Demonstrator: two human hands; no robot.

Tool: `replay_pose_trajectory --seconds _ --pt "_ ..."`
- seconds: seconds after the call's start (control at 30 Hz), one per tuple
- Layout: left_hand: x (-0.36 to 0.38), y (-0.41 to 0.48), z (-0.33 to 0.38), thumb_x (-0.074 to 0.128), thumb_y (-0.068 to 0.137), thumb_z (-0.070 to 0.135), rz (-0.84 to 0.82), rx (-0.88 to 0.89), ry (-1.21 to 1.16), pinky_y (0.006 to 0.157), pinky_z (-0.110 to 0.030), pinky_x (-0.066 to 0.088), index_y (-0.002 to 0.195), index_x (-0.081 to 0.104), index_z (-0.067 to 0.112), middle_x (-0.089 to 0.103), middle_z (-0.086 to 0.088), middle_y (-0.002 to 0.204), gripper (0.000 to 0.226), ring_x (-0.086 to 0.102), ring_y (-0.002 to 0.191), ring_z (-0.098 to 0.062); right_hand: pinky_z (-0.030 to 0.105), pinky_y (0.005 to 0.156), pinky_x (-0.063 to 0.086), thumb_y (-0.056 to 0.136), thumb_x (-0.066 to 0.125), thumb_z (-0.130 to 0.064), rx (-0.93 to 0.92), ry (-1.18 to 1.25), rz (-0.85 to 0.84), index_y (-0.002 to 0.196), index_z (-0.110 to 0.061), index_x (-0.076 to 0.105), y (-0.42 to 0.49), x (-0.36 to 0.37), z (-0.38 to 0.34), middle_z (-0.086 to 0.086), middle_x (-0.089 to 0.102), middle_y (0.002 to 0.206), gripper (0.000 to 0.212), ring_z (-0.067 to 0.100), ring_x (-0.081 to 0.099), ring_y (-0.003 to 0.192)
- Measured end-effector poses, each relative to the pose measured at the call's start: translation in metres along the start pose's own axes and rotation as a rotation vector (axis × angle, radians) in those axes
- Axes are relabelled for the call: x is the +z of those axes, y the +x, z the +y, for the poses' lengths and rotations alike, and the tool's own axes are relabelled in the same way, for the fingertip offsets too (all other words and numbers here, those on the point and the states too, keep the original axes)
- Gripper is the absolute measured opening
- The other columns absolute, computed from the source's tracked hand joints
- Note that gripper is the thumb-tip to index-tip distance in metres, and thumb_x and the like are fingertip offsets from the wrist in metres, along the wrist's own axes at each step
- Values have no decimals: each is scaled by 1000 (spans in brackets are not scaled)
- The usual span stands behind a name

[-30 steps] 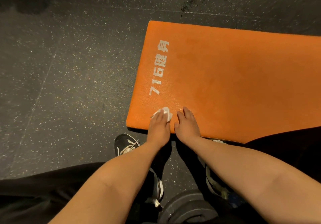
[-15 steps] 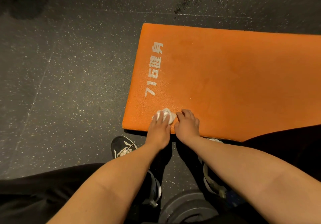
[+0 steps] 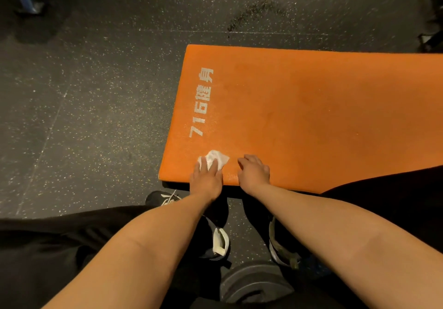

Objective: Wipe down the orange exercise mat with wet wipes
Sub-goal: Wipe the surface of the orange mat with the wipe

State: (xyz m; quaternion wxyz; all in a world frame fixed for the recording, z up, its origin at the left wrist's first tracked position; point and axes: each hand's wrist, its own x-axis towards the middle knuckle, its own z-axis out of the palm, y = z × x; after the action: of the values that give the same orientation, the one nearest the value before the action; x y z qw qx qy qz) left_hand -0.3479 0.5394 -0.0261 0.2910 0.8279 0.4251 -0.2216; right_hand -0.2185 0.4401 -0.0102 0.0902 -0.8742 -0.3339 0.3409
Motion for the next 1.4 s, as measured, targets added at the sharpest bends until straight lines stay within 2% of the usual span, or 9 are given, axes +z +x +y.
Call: replay_pose_trajectory --seconds 0.17,0.33,0.47,0.6,0.7,0.93,1.07,1.27,1.4 --pt "15 -8 23 28 109 40 1 245 -11 124 -44 10 157 30 30 4 -4 169 48 -1 155 -25 41 118 15 102 44 -17 13 -35 11 154 -27 37 -6 -2 22 -1 19 167 53 21 7 155" --pt "-1 2 16 40 105 24 137 215 -13 117 -42 27 140 54 24 30 -9 163 38 26 150 -26 41 121 15 102 48 -18 19 -29 -20 155 -24 34 -4 -7 13 2 17 168 56 24 7 155" --pt "-8 -3 9 40 105 22 139 140 41 116 -43 28 143 47 17 24 -14 163 39 23 150 -31 40 122 15 98 50 -12 13 -43 -20 157 -22 32 -4 -7 10 3 16 168 62 25 8 154" --pt "-3 -5 18 49 102 32 36 151 102 123 -46 14 158 22 24 3 -12 168 62 2 154 -34 39 121 13 99 49 -15 -7 -16 -14 157 -24 31 -5 -7 15 2 17 168 61 24 9 154" --pt "4 -4 24 60 97 36 36 188 157 124 -48 11 159 16 29 0 -9 168 76 0 154 -32 39 121 12 100 50 -17 -31 -9 -18 157 -25 33 -5 -6 20 1 18 167 60 23 9 154" --pt "4 16 12 69 90 32 165 291 258 118 -49 23 149 35 28 25 -9 162 69 21 148 -36 47 120 11 97 60 -31 -72 -89 12 154 -30 35 -4 -1 24 0 23 165 62 22 13 152" --pt "2 20 6 55 100 32 154 324 254 117 -46 24 151 39 32 29 -4 163 53 23 149 -34 49 121 10 94 66 -35 -73 -112 15 154 -32 33 -2 1 26 -1 24 164 69 23 14 151" --pt "-14 15 14 51 103 32 190 321 222 108 -40 36 143 53 33 46 1 154 40 41 142 -27 40 118 19 99 59 -41 -83 -26 88 150 -31 42 -5 0 24 -3 40 156 55 21 28 144" --pt "-21 -3 17 57 100 31 217 344 163 89 -34 46 134 63 28 64 -1 132 34 58 120 -25 33 114 21 101 57 -41 -107 2 113 149 -31 45 -20 2 26 -7 45 152 51 20 33 139"
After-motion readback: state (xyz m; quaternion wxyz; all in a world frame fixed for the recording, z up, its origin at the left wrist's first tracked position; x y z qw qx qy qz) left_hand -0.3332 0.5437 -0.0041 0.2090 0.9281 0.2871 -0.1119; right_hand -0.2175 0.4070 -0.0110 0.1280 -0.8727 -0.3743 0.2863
